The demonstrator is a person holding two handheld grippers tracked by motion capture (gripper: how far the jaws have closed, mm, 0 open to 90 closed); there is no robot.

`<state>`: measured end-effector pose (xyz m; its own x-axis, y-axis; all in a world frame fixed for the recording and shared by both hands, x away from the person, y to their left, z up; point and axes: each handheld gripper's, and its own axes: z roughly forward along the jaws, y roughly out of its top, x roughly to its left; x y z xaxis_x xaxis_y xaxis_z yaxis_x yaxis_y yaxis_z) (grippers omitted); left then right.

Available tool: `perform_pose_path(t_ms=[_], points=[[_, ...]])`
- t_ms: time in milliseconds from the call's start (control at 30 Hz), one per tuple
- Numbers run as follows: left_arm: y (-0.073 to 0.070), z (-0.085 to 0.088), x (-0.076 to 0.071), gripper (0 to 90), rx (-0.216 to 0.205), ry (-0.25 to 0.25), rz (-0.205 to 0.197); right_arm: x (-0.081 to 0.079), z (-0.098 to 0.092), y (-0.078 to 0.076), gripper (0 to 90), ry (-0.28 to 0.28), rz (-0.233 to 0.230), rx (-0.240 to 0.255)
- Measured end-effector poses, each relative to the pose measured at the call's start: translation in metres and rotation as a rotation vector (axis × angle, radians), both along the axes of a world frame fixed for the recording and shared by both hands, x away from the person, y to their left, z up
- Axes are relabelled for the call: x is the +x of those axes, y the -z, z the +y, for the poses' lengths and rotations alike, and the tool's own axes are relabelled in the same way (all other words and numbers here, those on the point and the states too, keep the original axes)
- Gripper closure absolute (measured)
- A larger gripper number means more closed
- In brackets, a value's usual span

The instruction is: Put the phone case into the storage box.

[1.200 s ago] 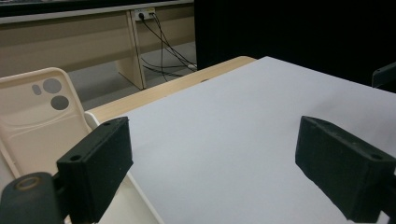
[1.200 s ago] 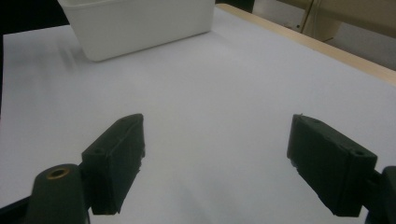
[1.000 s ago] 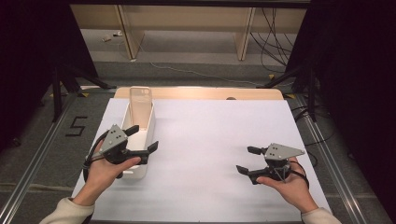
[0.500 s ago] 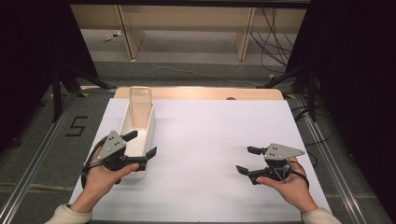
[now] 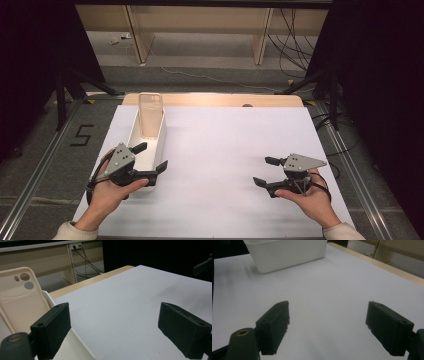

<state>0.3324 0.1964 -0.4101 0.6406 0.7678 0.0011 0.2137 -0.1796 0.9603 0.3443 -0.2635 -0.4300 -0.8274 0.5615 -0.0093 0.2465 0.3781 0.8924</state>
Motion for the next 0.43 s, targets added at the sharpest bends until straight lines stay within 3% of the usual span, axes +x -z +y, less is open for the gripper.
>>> perform_pose_path(t_ms=[433], points=[[-0.0003,0.0009,0.0010,10.4,-0.004,-0.001,0.001,0.0001,-0.0012,-0.0005,20.4,0.002,0.000,0.003]])
